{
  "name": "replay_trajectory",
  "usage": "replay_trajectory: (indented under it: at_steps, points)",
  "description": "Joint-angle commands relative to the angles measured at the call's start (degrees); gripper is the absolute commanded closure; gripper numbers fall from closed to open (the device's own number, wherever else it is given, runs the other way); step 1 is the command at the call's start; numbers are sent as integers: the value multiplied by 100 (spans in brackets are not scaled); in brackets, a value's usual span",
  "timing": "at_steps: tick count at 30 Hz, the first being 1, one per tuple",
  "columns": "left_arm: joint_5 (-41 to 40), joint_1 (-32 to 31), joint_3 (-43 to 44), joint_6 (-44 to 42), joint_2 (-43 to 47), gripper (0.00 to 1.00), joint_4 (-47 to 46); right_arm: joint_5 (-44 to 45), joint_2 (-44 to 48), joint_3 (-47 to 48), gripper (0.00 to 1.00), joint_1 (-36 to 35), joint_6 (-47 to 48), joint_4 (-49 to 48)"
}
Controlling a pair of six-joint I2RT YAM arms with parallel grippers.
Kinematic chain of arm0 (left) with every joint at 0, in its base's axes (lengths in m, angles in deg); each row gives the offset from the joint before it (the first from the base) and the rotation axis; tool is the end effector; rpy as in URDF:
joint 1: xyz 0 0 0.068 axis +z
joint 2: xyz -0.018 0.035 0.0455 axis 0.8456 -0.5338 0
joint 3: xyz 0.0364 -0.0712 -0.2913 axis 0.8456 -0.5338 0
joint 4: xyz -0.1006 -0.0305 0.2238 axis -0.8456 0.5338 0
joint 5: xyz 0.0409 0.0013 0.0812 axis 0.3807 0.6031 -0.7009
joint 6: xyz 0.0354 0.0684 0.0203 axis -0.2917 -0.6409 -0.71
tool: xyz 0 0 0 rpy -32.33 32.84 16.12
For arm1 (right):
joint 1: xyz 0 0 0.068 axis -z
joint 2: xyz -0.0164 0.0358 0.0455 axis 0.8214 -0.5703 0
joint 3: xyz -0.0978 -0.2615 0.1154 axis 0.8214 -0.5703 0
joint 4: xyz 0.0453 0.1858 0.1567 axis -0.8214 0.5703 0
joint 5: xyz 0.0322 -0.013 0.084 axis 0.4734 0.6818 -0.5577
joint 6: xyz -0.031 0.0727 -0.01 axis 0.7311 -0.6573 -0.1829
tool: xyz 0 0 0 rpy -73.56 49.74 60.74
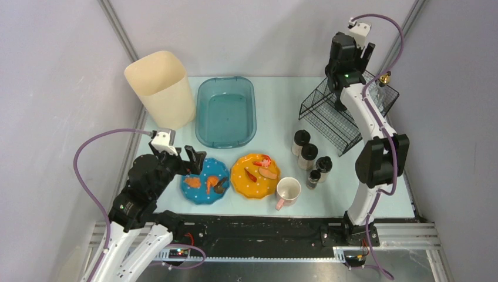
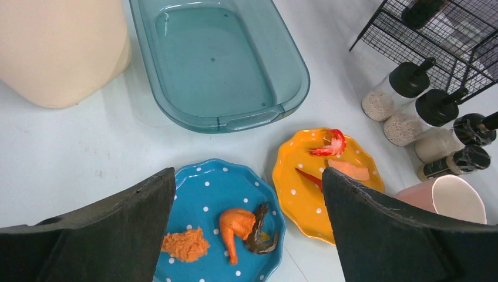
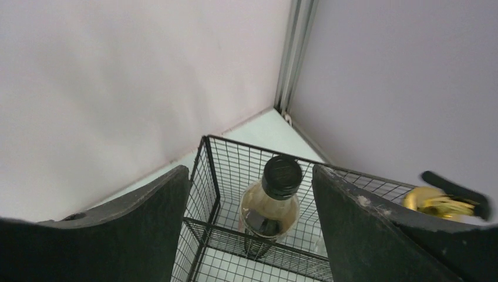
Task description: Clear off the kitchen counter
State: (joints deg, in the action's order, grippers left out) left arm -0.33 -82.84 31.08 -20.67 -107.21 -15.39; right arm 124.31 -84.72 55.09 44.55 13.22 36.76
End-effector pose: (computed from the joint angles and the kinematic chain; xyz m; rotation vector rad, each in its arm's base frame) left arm 0.0838 -0.0315 0.3321 0.1169 1.8484 -0.3778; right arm 0.4628 0.0361 0.4200 0.4802 1.6535 -0.5367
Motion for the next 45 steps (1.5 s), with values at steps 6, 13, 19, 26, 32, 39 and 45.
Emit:
replay_trajectory:
  at_steps: [6, 13, 19, 26, 32, 39, 45]
  points:
    - [-154, 49, -6, -115, 63, 2, -78, 400, 1361, -563, 18, -589, 810, -618]
    - [-168, 49, 3, -121, 19, 2, -78, -410, 2592, -1516, 18, -853, 5, 163]
    - [-199, 42, -14, -104, 50, 2, -77, -1116, 3484, -2400, 18, -809, -794, 1270]
    - [-150, 40, -2, -91, 25, 2, -77, -1609, 4121, -3030, 19, -358, -2007, 2687]
    - [-135, 38, -15, -95, 47, 2, -78, -1804, 4546, -3985, 19, 216, -2705, 2857]
    - [-103, 41, -3, -91, 65, 2, -75, -1660, 4796, -4855, 19, 404, -3219, 2823]
    - [-106, 39, -3, -85, 89, 2, -75, -1744, 4628, -5435, 19, 424, -3426, 2502]
